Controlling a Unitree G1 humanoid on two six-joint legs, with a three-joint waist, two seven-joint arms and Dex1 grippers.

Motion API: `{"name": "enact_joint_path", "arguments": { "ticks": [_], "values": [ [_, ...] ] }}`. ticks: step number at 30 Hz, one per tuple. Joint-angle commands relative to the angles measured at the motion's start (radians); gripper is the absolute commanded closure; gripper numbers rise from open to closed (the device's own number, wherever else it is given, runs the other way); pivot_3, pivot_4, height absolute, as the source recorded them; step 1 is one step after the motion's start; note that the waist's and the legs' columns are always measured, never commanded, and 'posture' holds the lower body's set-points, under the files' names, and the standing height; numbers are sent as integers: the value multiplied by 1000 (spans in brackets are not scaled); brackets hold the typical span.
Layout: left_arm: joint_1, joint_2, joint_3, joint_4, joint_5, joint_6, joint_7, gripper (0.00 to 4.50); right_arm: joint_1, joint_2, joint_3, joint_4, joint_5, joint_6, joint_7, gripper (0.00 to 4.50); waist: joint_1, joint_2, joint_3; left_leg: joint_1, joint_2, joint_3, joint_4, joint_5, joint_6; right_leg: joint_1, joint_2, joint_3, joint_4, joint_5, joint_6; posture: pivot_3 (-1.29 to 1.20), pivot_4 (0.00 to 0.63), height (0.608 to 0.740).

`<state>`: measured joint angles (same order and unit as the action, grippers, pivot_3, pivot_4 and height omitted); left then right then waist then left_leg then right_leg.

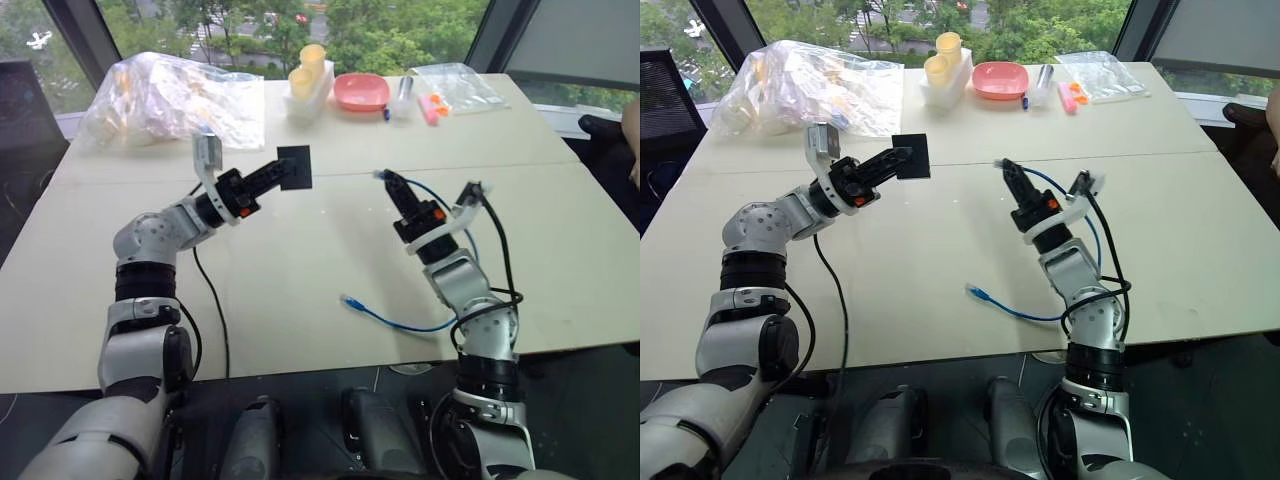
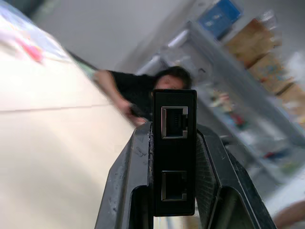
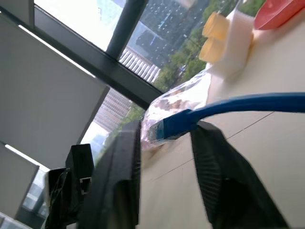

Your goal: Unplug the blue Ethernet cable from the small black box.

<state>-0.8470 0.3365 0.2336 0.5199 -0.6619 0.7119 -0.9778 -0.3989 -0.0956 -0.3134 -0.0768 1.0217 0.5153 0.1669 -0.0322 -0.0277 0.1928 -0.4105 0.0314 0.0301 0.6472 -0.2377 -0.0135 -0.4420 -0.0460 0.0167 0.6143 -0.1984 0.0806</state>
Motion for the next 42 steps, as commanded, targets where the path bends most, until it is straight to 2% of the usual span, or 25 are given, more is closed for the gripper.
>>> {"name": "enact_joint_path", "arguments": {
  "ticks": [1, 3, 6, 9, 15, 16, 17, 19, 22, 24, 26, 27, 31, 34, 36, 38, 42],
  "values": [
    [15, -63, -91, -47, 156, -256, 73, 3979, -15, -59, -27, 100, -124, -4, -112, 1558, 16, 0, 0, 0, 0, 1, 0, 0, 0, 0, 0, 1, -1, -1, -2, 0, 150, 740],
    [34, -113, -171, -20, 309, -483, 166, 3979, -28, -114, -8, 154, -191, 50, -160, 1558, 22, 0, 0, 0, -1, 2, 1, 0, 0, 0, -1, 1, -1, -2, -3, 0, 150, 740],
    [53, -180, -252, 40, 457, -712, 270, 3979, -22, -199, 67, 175, -278, 208, -202, 1558, 22, 0, 0, 0, -1, 4, 0, 0, 0, -1, -2, 4, -1, -2, -4, 0, 150, 740],
    [53, -227, -279, 116, 514, -842, 317, 3979, 4, -258, 129, 125, -340, 268, -174, 1558, 22, 0, -1, 0, -1, 6, 1, -1, 1, -1, -1, 5, -2, -2, -4, 0, 150, 740],
    [39, -308, -303, 342, 597, -1052, 417, 3979, 51, -305, 88, -81, -304, 335, -117, 1558, 22, 0, -1, 0, -1, 5, 1, -2, 3, -1, 1, 4, -1, 0, 0, 0, 150, 740],
    [36, -317, -302, 377, 600, -1066, 415, 2962, 56, -305, 76, -106, -296, 342, -115, 1517, 21, 0, -1, 0, -1, 5, 1, -2, 3, -1, 1, 4, -1, 0, 0, 0, 150, 740],
    [32, -324, -299, 408, 604, -1079, 421, 2747, 60, -306, 66, -129, -294, 344, -114, 1517, 21, 0, -1, 0, -1, 5, 1, -2, 3, -1, 1, 4, -2, 0, 0, 0, 150, 740],
    [23, -331, -293, 450, 607, -1100, 419, 1930, 64, -302, 52, -159, -291, 348, -110, 1517, 19, 0, -1, -1, -1, 5, 2, -2, 3, -1, 1, 4, -2, 0, 1, 0, 150, 740],
    [15, -325, -282, 470, 616, -1116, 441, 961, 75, -295, 31, -207, -273, 328, -78, 1517, 20, 0, -1, 0, -1, 5, 2, -2, 3, -1, 1, 4, -1, 0, 0, 0, 150, 740],
    [14, -304, -275, 432, 604, -1086, 423, 269, 89, -298, 25, -247, -256, 310, -29, 1517, 19, 0, -1, 0, -1, 5, 1, -2, 3, -1, 1, 4, -1, 0, 0, 0, 150, 740],
    [19, -272, -261, 349, 582, -1047, 408, 269, 106, -303, 15, -280, -243, 294, 10, 1517, 18, 0, -1, 0, 0, 5, 1, -2, 3, -1, 1, 4, -1, 0, 0, 0, 150, 740],
    [32, -239, -251, 247, 563, -970, 401, 269, 120, -310, 5, -297, -236, 282, 32, 1517, 18, 0, -1, -1, 0, 4, 1, -2, 3, -1, 1, 4, -1, 0, 1, 0, 150, 740],
    [133, -104, -221, -218, 408, -563, 314, 269, 169, -343, -25, -330, -249, 246, 84, 1517, 12, 0, -1, -1, 0, 4, 1, -2, 3, -1, 1, 4, -1, 0, 1, 0, 150, 740],
    [206, -6, -174, -488, 257, -259, 312, 269, 201, -370, -29, -334, -271, 213, 124, 1517, 12, 1, -1, 0, 1, 4, 0, -2, 4, -1, 1, 4, -1, 0, 1, 0, 150, 740],
    [275, 100, -133, -638, 173, -92, 284, 269, 229, -395, -25, -331, -298, 184, 157, 1517, 13, 1, -1, 1, 1, 4, 0, -2, 4, 0, 1, 4, -1, -1, 1, 0, 150, 740],
    [336, 177, -91, -734, 115, 9, 277, 269, 259, -419, -10, -333, -333, 158, 189, 1517, 12, 1, -1, 1, 1, 4, 0, -2, 4, 0, 1, 4, -1, -2, -3, 0, 150, 740],
    [453, 223, -19, -818, 94, 63, 339, 269, 320, -437, 3, -344, -371, 112, 234, 1517, 16, 1, -1, 2, 1, 4, 1, -2, 4, 0, 1, 4, -1, -3, -3, 0, 150, 740]
  ]
}}
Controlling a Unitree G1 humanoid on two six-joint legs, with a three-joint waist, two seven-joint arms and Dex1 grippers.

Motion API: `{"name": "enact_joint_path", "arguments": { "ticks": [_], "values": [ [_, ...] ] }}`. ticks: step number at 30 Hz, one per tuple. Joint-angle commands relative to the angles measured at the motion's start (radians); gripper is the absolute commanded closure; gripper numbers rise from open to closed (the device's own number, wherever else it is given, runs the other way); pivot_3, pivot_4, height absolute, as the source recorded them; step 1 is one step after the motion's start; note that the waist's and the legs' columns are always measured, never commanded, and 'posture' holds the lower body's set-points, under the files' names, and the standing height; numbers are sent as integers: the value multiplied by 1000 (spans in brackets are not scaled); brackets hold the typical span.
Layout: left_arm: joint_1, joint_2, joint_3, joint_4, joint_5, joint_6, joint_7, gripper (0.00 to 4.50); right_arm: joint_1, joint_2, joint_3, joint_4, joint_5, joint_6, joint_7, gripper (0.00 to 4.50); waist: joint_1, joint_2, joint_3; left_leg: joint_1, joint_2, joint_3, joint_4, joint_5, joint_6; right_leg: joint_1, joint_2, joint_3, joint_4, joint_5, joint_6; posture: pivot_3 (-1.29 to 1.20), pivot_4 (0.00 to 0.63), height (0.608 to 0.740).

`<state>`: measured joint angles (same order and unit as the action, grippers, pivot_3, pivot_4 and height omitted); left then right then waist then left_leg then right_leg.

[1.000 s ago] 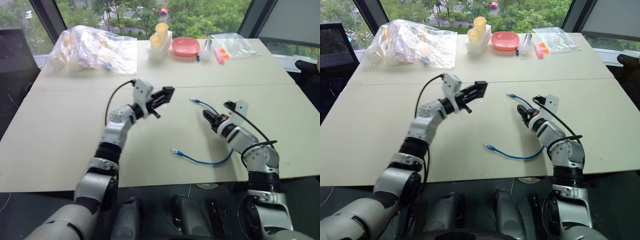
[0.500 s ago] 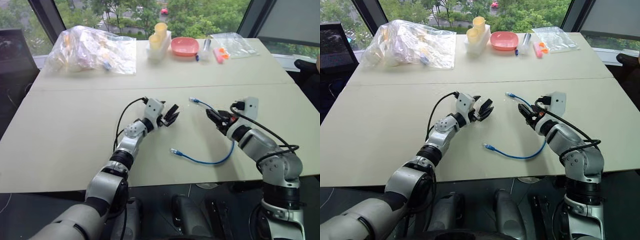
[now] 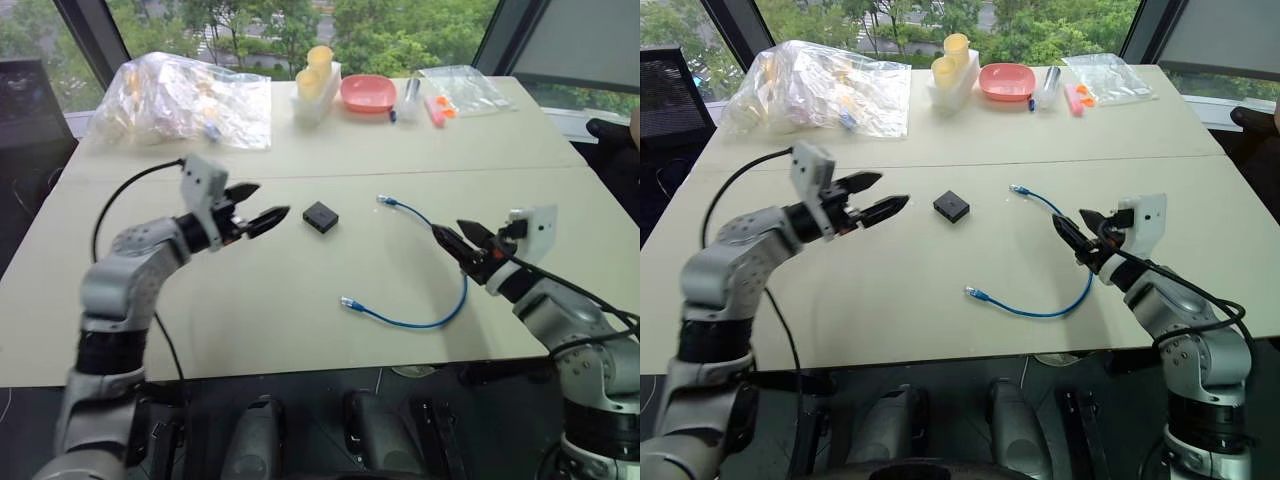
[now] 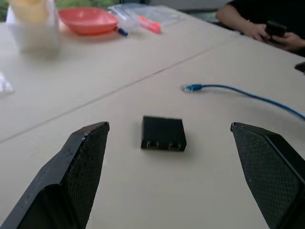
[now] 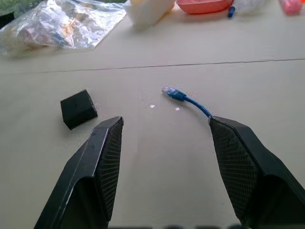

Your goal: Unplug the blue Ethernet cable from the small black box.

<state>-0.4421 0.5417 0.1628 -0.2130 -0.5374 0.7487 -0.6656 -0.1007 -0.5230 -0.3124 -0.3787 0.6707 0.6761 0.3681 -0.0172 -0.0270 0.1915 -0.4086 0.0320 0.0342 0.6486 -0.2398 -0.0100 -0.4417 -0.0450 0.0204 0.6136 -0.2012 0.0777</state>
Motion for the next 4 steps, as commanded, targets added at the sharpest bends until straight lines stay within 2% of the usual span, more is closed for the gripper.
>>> {"name": "enact_joint_path", "arguments": {
  "ticks": [1, 4],
  "values": [
    [75, 23, 66, -104, -39, 34, 31, 269, 33, -11, 0, -46, -27, -59, 41, 1517, 2, 0, 0, 0, 0, 0, 0, 0, 0, 1, 0, 0, 0, 0, 0, 0, 150, 740],
    [125, 17, 92, -142, -57, 28, 53, 269, 60, -13, -7, -59, -36, -86, 62, 1517, 3, 0, 0, 0, 0, 0, 0, 0, 0, 1, -1, 0, 0, 0, 0, 0, 150, 740]
  ]
}}
